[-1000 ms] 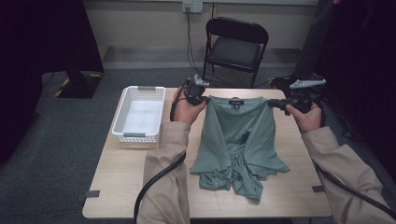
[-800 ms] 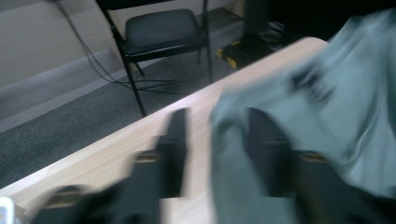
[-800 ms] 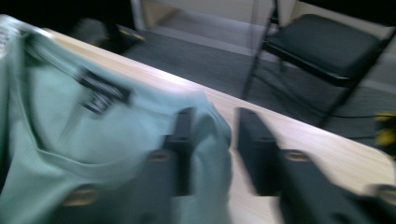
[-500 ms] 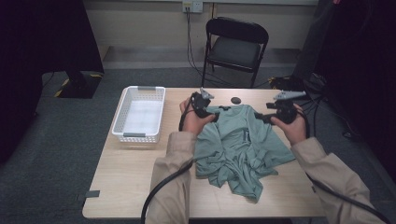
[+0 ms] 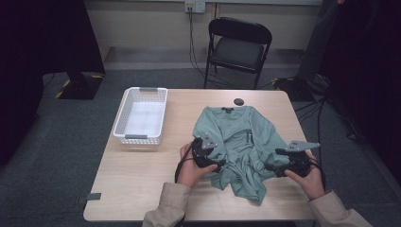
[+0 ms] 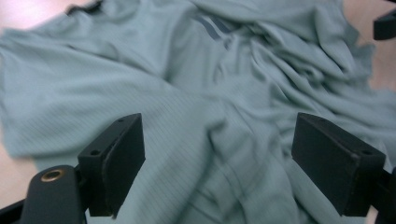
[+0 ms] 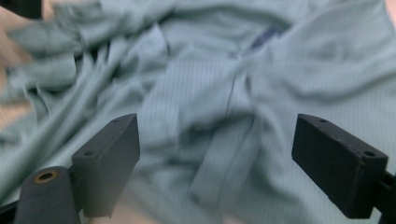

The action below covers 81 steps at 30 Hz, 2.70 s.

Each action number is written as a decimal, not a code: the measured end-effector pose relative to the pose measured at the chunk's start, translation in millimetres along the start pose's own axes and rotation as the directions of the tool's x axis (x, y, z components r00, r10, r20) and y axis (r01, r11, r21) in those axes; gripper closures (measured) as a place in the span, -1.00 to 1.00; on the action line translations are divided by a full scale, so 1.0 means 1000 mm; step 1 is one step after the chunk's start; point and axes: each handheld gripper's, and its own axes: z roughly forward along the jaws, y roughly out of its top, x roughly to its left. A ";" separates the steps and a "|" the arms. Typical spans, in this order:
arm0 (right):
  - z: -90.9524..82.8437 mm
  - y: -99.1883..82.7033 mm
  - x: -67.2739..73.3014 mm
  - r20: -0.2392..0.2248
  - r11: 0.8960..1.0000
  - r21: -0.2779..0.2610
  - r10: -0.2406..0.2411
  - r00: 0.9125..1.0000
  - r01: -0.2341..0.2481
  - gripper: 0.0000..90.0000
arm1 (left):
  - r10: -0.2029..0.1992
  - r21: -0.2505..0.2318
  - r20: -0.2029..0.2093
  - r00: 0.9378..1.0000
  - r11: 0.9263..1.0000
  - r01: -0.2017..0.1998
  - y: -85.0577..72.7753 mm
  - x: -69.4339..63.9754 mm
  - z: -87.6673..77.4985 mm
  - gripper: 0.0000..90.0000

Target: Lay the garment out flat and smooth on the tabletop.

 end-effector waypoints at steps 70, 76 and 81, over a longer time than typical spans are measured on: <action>-0.033 -0.056 -0.076 0.254 0.976 0.013 0.205 0.945 -0.215 0.93 | 0.067 0.066 0.003 0.998 0.996 -0.067 -0.039 -0.003 0.012 -0.74; -0.048 -0.050 -0.109 0.323 0.975 0.028 0.200 0.925 -0.220 0.93 | 0.067 0.067 0.004 0.998 0.996 -0.067 -0.039 -0.003 0.012 -0.74; -0.060 -0.045 -0.145 0.423 0.965 0.032 0.224 0.878 -0.261 0.90 | 0.067 0.066 0.005 0.998 0.996 -0.067 -0.039 -0.003 0.012 -0.74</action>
